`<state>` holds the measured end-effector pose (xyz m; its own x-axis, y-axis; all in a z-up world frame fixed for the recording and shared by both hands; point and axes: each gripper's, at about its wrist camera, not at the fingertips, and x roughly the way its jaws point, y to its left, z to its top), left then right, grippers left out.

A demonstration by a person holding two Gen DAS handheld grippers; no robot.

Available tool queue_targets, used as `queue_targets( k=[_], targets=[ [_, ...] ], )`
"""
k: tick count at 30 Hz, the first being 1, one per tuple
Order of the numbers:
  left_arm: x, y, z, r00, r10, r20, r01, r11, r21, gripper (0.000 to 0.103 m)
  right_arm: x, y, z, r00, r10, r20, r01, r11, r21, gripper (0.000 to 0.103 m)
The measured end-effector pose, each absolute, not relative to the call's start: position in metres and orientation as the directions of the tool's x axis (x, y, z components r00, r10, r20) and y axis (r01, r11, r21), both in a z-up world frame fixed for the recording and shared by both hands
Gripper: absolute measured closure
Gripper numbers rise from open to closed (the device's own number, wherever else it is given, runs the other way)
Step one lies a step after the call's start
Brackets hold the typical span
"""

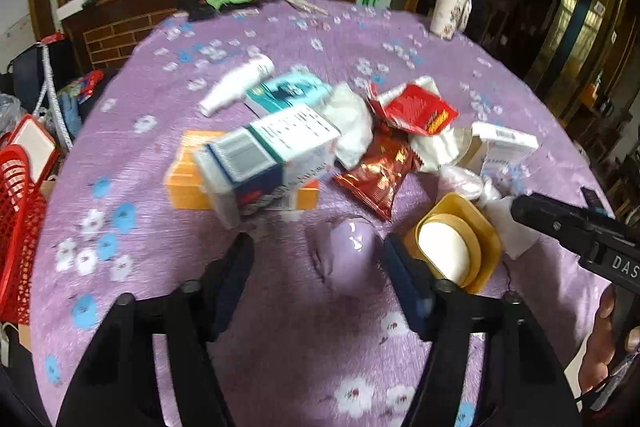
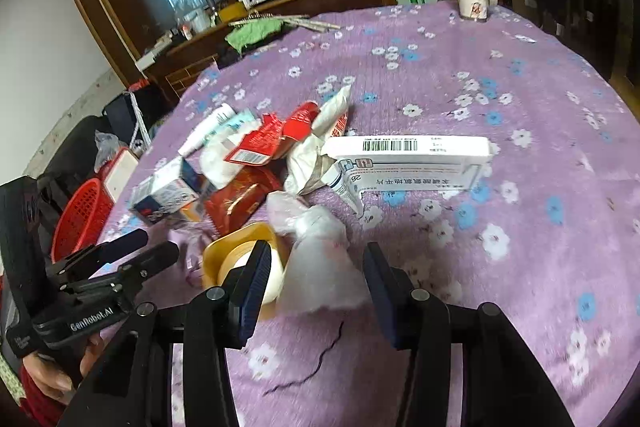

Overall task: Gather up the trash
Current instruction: 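Grasp the lavender cloth with the left tool while the right tool grasps the white plastic bag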

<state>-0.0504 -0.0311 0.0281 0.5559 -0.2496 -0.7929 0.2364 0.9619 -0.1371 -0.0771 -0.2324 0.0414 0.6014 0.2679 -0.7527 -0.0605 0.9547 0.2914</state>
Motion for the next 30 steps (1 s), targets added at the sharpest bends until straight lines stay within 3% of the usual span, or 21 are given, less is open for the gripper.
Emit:
queue_targets(
  k=[4, 5, 7, 9, 21, 30],
  targets=[
    [-0.045, -0.038, 0.025, 0.557, -0.254, -0.791, 0.248, 0.960, -0.133, 0.047, -0.064, -0.232, 0.023, 0.566, 0.295, -0.770, -0.063, 0.947, 0.316, 0.059],
    [-0.043, -0.038, 0.023, 0.553, -0.263, -0.791, 0.257, 0.957, -0.138, 0.049, -0.064, -0.232, 0.022, 0.573, 0.294, -0.765, -0.066, 0.947, 0.314, 0.068],
    [-0.042, -0.039, 0.021, 0.543, -0.293, -0.787, 0.274, 0.948, -0.163, 0.063, -0.065, -0.234, 0.020, 0.567, 0.310, -0.763, -0.072, 0.942, 0.329, 0.073],
    [-0.043, -0.042, 0.020, 0.541, -0.307, -0.783, 0.296, 0.941, -0.164, 0.066, -0.069, -0.237, 0.019, 0.569, 0.328, -0.754, -0.076, 0.934, 0.349, 0.076],
    [-0.075, -0.027, 0.060, 0.624, -0.338, -0.705, 0.328, 0.931, -0.157, 0.068, -0.100, -0.235, 0.069, 0.668, 0.356, -0.653, -0.130, 0.920, 0.369, 0.076],
    [-0.088, 0.031, 0.104, 0.732, -0.250, -0.634, 0.228, 0.966, -0.118, 0.068, -0.087, -0.173, 0.094, 0.635, 0.454, -0.625, -0.275, 0.889, 0.366, 0.076]
  ],
)
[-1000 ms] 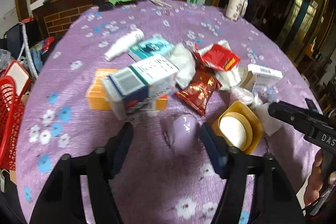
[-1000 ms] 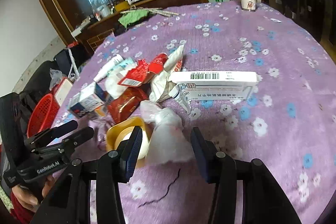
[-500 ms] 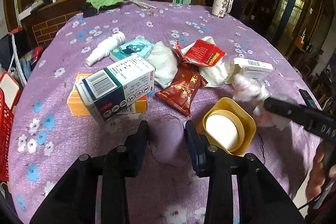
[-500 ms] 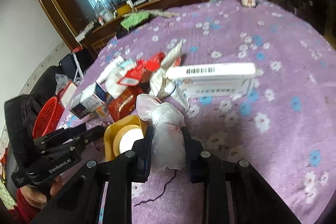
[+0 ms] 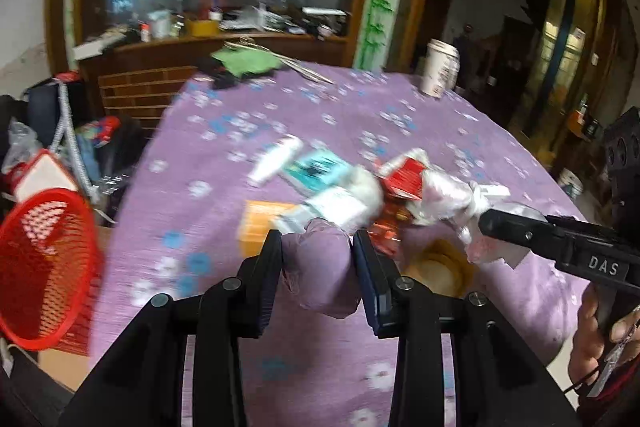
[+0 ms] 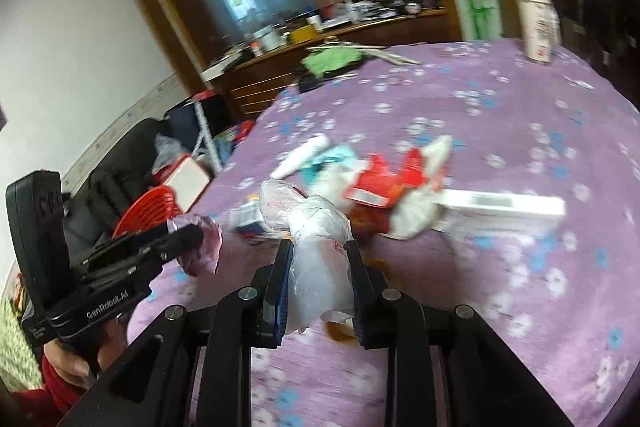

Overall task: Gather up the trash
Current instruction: 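Carry both items over the red wastebasket and open both tools to drop them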

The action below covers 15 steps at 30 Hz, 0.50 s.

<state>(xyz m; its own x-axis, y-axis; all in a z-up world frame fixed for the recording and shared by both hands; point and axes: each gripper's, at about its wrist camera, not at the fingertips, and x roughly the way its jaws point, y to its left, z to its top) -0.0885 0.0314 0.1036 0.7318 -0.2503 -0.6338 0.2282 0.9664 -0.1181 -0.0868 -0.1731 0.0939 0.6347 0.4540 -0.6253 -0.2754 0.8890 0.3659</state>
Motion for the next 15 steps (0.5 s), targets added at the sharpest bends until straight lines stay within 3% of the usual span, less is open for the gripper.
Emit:
queue_targets(
  k=[15],
  targets=[
    [-0.104, 0.153, 0.124, 0.806, -0.067, -0.588, -0.008, 0.992, -0.123, 0.068, -0.073, -0.083, 0.115, 0.570, 0.548, -0.612, -0.440, 0.833, 0.336, 0.076]
  ],
)
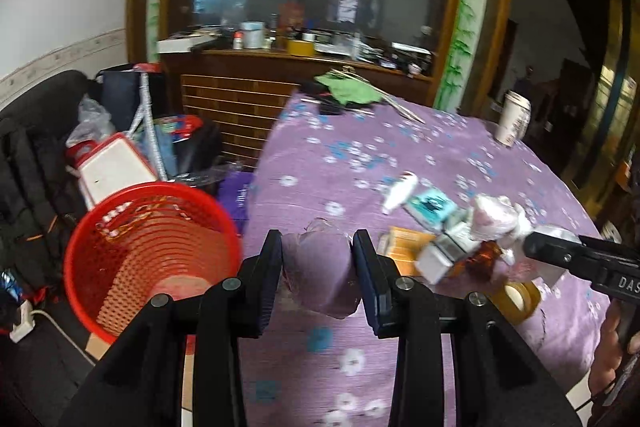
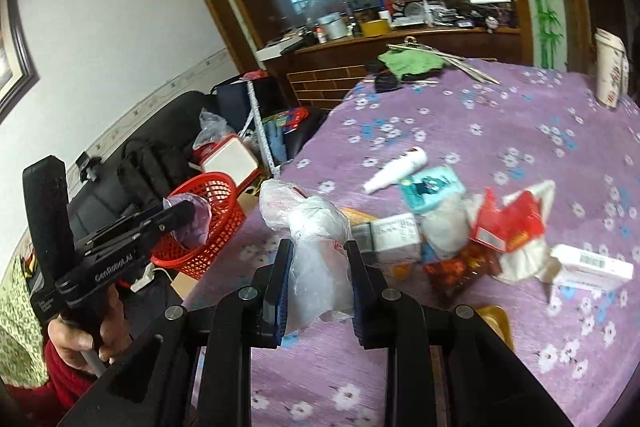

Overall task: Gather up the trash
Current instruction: 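Carry both items over the red wastebasket and open both tools to drop them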

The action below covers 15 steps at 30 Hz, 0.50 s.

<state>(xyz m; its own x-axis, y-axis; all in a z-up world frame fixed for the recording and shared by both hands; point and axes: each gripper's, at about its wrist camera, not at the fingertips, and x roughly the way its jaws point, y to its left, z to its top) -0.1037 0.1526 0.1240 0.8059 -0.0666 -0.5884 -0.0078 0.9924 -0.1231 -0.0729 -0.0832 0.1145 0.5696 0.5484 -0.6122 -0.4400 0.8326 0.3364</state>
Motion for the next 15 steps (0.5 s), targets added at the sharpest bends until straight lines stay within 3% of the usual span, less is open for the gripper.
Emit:
queue_targets(
  k=[15],
  targets=[
    [-0.123, 0.202, 0.159, 0.843, 0.013, -0.538, -0.081, 0.992, -0.102, 0.068, -0.081, -0.031, 0.147, 0.559, 0.592, -0.580, -0.533, 0.793, 0.296, 0.076]
  ],
)
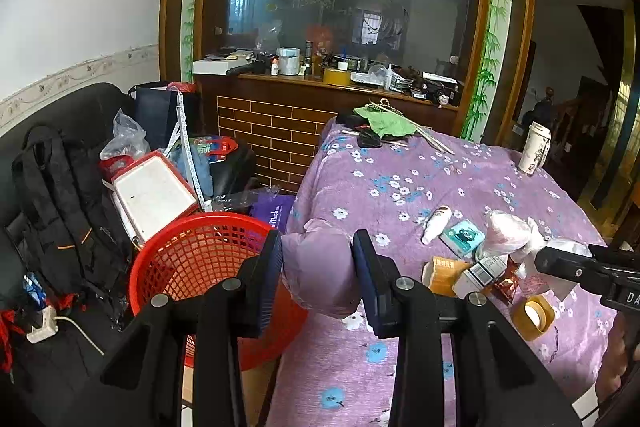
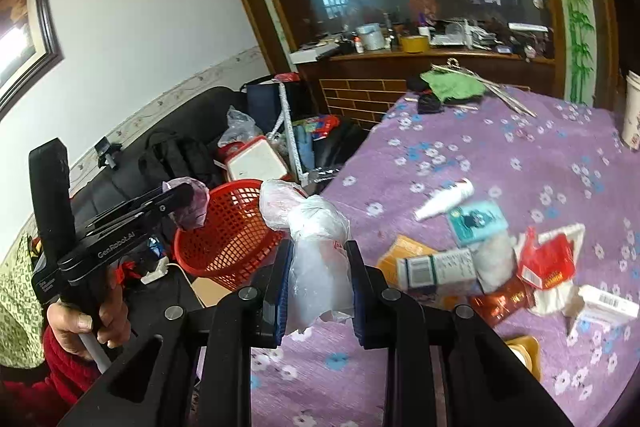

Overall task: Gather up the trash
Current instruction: 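Carry both items over the red wastebasket and open both tools to drop them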

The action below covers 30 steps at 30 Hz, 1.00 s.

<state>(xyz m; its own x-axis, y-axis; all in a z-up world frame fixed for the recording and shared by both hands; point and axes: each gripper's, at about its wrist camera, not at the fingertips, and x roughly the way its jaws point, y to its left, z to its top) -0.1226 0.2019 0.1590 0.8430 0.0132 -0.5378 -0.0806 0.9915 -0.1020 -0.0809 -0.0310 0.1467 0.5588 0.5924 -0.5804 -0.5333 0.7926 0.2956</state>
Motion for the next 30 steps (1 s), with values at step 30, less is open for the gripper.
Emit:
queue_targets(
  k=[30],
  targets=[
    [-0.057, 0.325, 0.074, 0.711, 0.093, -0.697, -0.254, 0.958, -0.131, 0.068, 0.019, 0.175, 0.081, 0.327, 0.631, -0.704, -0.612, 0.708, 0.351, 0.072]
  ],
)
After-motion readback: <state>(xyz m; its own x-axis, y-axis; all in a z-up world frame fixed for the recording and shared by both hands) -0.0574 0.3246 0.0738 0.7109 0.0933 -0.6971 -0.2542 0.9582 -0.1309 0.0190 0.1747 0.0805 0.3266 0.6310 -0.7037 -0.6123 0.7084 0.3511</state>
